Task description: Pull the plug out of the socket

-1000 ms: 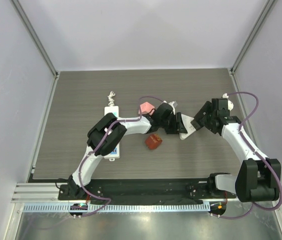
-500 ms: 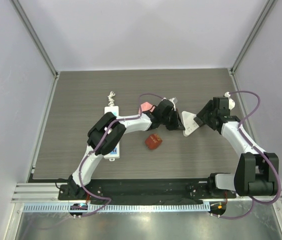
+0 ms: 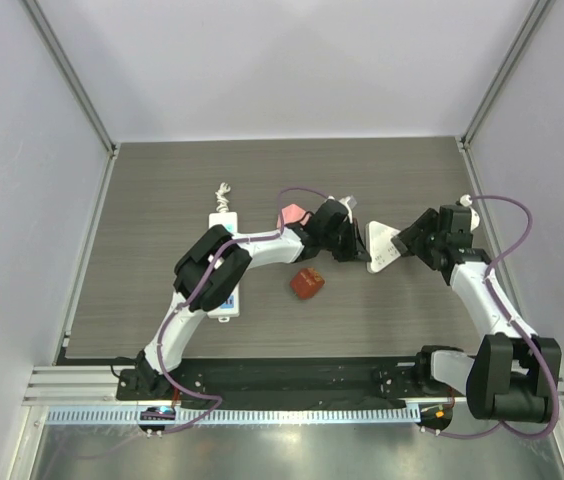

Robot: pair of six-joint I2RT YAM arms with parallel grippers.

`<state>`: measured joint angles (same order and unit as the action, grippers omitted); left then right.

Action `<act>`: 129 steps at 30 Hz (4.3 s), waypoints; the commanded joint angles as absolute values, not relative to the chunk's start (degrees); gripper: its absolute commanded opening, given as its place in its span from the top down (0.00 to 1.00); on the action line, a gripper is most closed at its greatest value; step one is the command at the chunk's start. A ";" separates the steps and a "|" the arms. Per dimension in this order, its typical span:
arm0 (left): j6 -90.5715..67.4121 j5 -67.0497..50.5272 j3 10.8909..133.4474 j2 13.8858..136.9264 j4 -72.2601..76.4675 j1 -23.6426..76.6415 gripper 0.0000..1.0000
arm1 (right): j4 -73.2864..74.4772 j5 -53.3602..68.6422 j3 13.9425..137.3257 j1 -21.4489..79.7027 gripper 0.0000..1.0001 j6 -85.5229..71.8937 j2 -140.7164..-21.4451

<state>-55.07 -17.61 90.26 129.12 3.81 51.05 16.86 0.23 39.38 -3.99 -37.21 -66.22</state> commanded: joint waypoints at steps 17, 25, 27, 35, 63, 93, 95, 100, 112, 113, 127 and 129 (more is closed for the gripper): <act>-51.41 -24.43 91.49 129.90 7.56 50.62 0.30 | 21.01 10.28 36.83 -5.27 0.99 -37.18 -62.32; -52.48 -22.86 91.93 131.31 6.16 50.54 0.67 | 17.23 12.92 31.82 -5.27 0.99 -41.74 -60.47; -51.25 -19.45 91.76 130.61 3.61 50.54 0.81 | 17.14 12.66 30.94 -5.27 0.99 -42.71 -59.07; -45.10 -8.00 86.14 127.00 0.35 50.71 1.00 | 21.09 14.22 34.45 -8.95 0.99 -43.24 -57.30; -46.41 -7.38 84.64 127.18 -1.93 50.89 1.00 | 27.25 16.32 40.08 -12.82 0.99 -33.31 -54.58; -47.02 -17.05 85.34 128.32 1.93 50.89 1.00 | -2.45 30.14 34.37 -15.03 0.09 -36.65 -77.69; -47.20 -17.31 85.34 128.50 2.02 50.89 1.00 | -3.51 30.23 34.19 -14.50 0.17 -37.44 -78.31; -48.34 -16.79 83.85 128.24 2.55 50.89 1.00 | -3.96 30.85 33.49 -14.85 0.78 -37.44 -79.28; -51.24 -15.56 84.11 129.46 0.18 49.92 1.00 | 5.97 37.54 30.67 -24.70 0.99 -38.24 -69.62; -50.72 -15.47 84.63 129.55 -0.09 49.92 1.00 | 7.19 36.05 31.20 -24.61 0.99 -37.36 -68.30; -50.54 -16.44 88.86 132.63 -2.72 50.10 1.00 | 21.71 19.14 35.86 -16.25 0.99 -33.56 -60.99; -50.10 -17.57 89.12 132.71 -2.55 50.10 1.00 | 21.97 20.92 36.73 -16.96 0.99 -34.36 -59.77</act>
